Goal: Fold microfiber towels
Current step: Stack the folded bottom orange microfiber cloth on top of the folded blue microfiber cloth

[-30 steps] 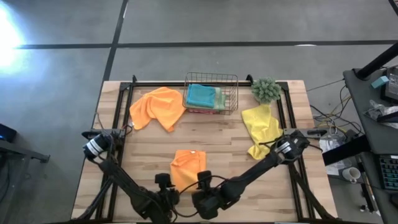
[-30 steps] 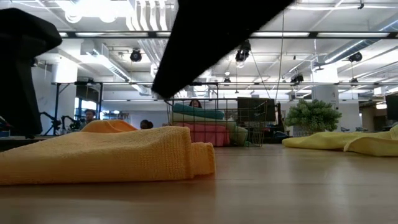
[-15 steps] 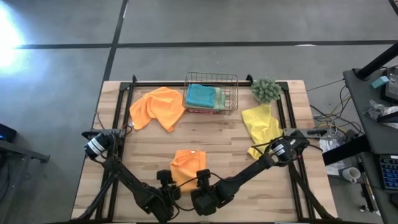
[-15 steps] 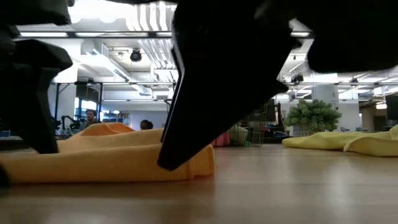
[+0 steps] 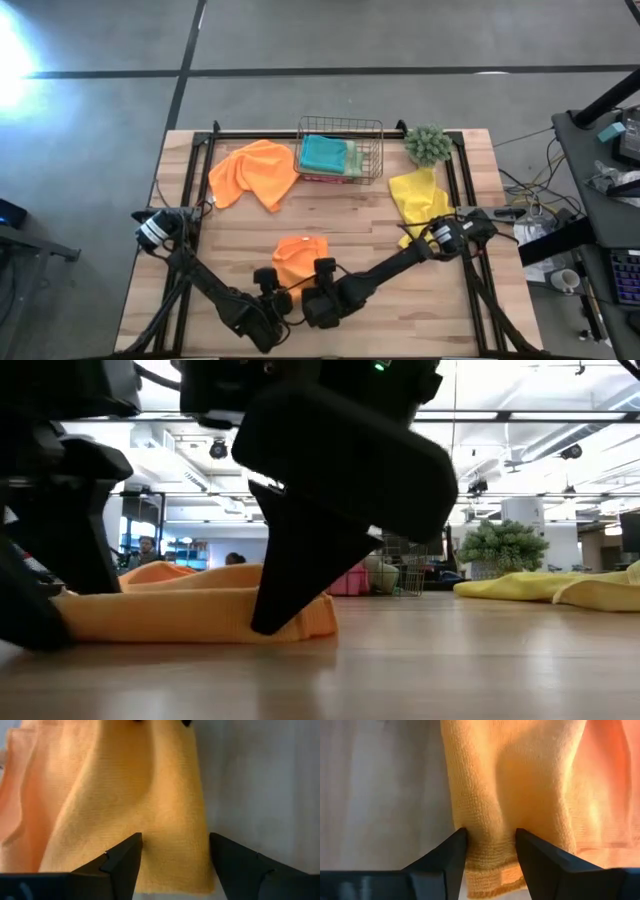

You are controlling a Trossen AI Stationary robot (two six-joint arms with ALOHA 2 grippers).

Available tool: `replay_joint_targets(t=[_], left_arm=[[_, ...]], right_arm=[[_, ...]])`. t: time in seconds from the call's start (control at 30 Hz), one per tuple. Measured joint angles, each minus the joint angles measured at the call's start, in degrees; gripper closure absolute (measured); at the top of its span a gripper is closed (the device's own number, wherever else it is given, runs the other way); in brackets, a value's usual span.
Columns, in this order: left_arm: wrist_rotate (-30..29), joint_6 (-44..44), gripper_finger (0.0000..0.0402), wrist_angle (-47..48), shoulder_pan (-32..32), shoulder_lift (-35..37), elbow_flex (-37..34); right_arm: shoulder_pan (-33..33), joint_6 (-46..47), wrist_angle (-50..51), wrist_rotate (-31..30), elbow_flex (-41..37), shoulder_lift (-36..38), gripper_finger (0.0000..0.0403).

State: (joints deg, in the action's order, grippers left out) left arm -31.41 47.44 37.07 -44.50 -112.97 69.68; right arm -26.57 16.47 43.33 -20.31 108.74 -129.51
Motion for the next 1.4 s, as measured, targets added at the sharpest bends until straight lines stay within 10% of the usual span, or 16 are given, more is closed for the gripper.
replay_joint_targets(t=[0.5,1.4], left_arm=[[-0.6,-6.3,0.0391,-3.6,1.1,-0.2,-1.8],[5.5,-12.7,0.0400,0.9,3.9,16.6,-1.5]], right_arm=[[1.1,0.5,-0.2,5.9,-0.3,0.0,0.0357],[-0.2,7.8,16.3,6.8,19.3,0.3,0.0394]])
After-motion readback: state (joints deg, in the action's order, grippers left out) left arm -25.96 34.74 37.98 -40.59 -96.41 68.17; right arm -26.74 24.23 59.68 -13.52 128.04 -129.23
